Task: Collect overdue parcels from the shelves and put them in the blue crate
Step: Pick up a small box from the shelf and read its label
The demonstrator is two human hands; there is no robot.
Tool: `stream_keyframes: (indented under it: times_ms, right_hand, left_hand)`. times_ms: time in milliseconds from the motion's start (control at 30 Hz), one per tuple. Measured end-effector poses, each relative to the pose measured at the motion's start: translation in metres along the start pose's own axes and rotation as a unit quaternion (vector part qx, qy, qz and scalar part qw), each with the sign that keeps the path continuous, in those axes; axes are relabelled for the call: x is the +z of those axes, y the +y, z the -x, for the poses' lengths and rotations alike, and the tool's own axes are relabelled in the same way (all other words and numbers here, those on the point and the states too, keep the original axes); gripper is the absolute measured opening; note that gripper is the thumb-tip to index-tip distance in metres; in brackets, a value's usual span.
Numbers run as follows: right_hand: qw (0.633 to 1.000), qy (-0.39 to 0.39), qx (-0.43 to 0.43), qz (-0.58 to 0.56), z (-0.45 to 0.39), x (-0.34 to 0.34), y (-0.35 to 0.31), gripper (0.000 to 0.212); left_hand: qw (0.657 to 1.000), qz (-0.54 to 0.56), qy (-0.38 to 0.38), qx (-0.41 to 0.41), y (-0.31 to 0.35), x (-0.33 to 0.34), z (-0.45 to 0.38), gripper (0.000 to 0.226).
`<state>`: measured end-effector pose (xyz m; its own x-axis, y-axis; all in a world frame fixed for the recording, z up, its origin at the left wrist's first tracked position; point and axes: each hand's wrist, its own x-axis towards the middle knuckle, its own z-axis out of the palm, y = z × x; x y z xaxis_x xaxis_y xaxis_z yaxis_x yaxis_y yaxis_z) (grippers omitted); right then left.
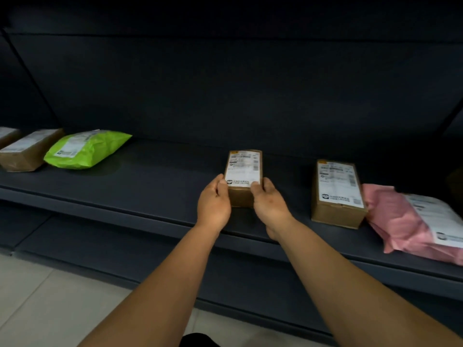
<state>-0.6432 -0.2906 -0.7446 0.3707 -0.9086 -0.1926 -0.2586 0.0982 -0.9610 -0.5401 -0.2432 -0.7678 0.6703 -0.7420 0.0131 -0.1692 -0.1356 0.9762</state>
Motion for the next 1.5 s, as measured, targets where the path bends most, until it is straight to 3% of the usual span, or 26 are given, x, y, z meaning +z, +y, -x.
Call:
stream_keyframes:
  times_ms: [167, 267, 467, 667, 967, 1500]
  right_hand:
    - [1.000, 0.011, -0.020, 0.009, 0.008, -0.016, -0.009, 0.059]
    - [0.994, 0.074, -0.079, 0.005, 0.011, -0.032, -0.014, 0.056]
    - [0.961, 0.203, -0.170, 0.084, 0.018, -0.078, -0.018, 0.050]
    - [0.937, 0.297, -0.097, 0.158, 0.010, -0.119, 0.000, 0.054]
    - [0.974, 0.222, 0.036, -0.034, 0.008, -0.129, 0.035, 0.043]
    - [0.973, 0.208, -0.020, -0.094, 0.013, -0.124, 0.054, 0.044]
  left_hand:
    - [0.996, -0.041, 0.060, 0.050, 0.015, 0.008, 0.008, 0.046]
    - [0.992, -0.049, 0.061, 0.101, 0.035, 0.023, 0.015, 0.046]
    - [0.987, -0.058, 0.004, 0.153, 0.064, 0.073, 0.029, 0.045]
    - [0.989, -0.038, -0.131, 0.060, 0.057, 0.114, 0.037, 0.053]
    - [0.981, -0.023, -0.192, -0.016, 0.040, 0.130, 0.053, 0.051]
    - [0.980, 0.105, -0.170, -0.002, 0.031, 0.120, 0.065, 0.045]
